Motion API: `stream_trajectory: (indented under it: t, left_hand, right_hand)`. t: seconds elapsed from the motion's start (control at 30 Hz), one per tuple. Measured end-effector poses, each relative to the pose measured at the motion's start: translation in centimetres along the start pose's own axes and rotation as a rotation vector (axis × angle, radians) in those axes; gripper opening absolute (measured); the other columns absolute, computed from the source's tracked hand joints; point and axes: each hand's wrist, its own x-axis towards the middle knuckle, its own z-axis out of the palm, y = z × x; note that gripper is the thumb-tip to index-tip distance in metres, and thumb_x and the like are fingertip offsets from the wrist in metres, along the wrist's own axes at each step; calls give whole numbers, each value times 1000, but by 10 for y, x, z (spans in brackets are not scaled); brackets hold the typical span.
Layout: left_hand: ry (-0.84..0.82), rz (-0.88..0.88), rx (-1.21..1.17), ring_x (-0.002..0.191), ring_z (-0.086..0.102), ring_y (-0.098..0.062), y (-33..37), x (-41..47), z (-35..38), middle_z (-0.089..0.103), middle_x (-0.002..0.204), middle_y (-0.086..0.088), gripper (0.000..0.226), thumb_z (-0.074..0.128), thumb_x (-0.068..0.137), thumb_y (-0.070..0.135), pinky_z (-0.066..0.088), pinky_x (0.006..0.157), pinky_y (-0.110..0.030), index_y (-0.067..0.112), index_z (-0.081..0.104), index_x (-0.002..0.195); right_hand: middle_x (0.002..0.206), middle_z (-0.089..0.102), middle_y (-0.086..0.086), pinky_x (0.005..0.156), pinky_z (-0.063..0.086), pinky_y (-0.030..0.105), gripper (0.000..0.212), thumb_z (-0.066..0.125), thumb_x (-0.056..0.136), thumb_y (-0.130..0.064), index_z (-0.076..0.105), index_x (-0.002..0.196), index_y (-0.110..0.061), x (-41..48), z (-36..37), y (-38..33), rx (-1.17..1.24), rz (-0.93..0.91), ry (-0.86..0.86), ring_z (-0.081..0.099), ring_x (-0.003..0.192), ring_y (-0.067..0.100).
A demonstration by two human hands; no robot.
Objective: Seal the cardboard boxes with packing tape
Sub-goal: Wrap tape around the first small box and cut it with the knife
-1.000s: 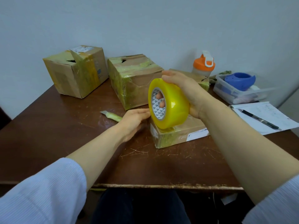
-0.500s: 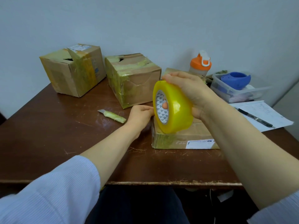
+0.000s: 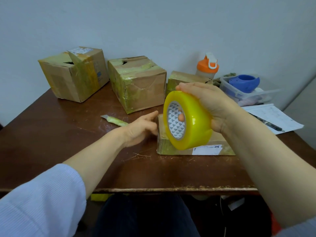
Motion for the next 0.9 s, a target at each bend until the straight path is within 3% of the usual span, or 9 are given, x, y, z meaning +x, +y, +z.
stream_trajectory:
  t: [0.1,0.17,0.23,0.37,0.53,0.63,0.73,0.9]
  left_hand:
    - [-82,11,471,135,34,-12,-4,0,-1,21,156,2,131,83,62,1,27,114,-36,28,-10,150]
    - [17,90,647,141,24,-12,-10,9,0,21,156,4,140,91,55,19,24,116,-38,26,-10,151]
    - [102,156,683,142,21,-11,-12,18,-1,23,155,4,141,93,50,28,22,117,-38,23,-4,152]
    - [139,281,792,133,32,-6,-7,31,-9,37,145,9,129,94,48,31,28,113,-39,23,15,150]
    - [208,224,828,135,30,-19,-10,39,-19,34,145,-5,134,90,50,32,27,106,-27,29,2,151]
    - [208,252,842,127,38,-19,-10,39,-20,41,135,-4,125,85,44,43,32,103,-30,43,13,147]
    - [210,238,891,110,43,-16,-10,37,-18,45,118,-1,112,71,35,60,38,102,-36,51,29,138]
    - [187,172,909,112,42,-16,-4,36,-17,40,115,2,110,79,41,53,36,104,-36,50,29,139]
  right_hand:
    - [77,72,8,46,54,31,21,71,83,-27,70,99,-13,2,1,-1,0,-11,-12,69,53,19]
    - [73,71,9,44,53,31,20,71,83,-25,70,98,-12,2,3,-2,19,-11,-18,68,51,21]
    - [74,71,11,45,54,32,19,71,83,-23,69,98,-11,4,4,-3,34,-10,-19,67,50,22]
    - [75,69,9,46,55,32,18,68,86,-24,66,99,-12,4,9,0,-12,-40,-32,66,50,20]
    - [65,69,6,44,54,33,18,67,86,-25,65,98,-11,-12,0,20,-37,17,-71,65,51,23]
    - [74,69,12,46,56,36,20,66,87,-26,64,101,-11,-23,-5,40,-41,111,-80,65,56,29]
    - [74,67,14,42,54,34,23,66,86,-25,63,103,-11,-28,-5,55,4,193,-74,62,49,29]
    - [82,66,17,43,54,34,21,67,86,-27,64,100,-12,-22,-10,60,-18,248,-80,64,53,30]
